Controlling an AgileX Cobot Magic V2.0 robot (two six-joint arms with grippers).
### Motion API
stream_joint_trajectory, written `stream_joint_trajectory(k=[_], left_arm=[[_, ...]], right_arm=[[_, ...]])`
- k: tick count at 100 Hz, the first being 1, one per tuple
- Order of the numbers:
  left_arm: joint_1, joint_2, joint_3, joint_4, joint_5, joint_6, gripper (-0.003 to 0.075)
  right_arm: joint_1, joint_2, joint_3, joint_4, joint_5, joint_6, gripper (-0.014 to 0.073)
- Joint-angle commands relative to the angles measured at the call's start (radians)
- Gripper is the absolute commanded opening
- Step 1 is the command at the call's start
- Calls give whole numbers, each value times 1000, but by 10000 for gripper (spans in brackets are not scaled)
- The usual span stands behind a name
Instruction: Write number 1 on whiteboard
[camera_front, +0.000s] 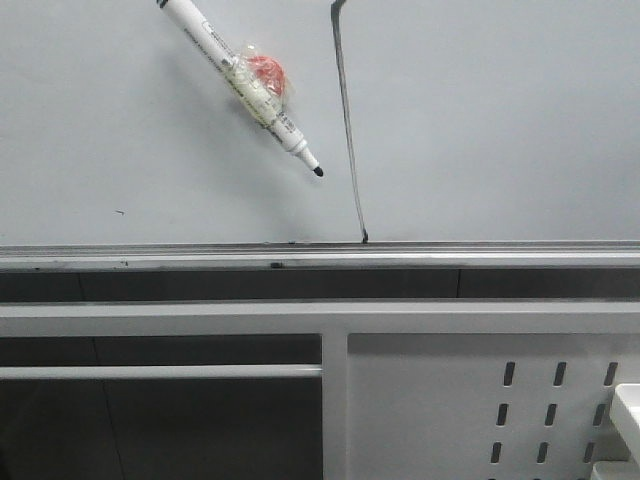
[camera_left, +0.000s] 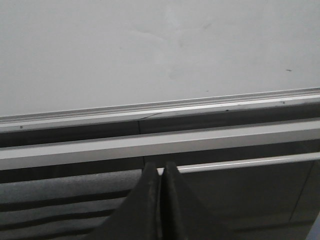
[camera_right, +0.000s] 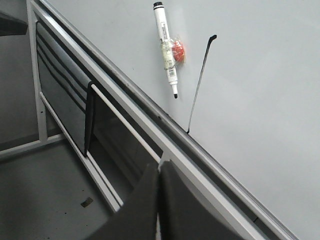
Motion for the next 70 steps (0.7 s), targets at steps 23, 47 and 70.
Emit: stream_joint_trajectory(k=[23, 47, 70], left_arm=[[58, -20, 36, -2, -53, -11, -20], [58, -20, 36, -2, -53, -11, -20], [58, -20, 36, -2, -53, -11, -20]], right_arm=[[-4, 10, -23, -2, -82, -3, -50], [-4, 10, -23, -2, -82, -3, -50], [-4, 10, -23, -2, -82, -3, -50]])
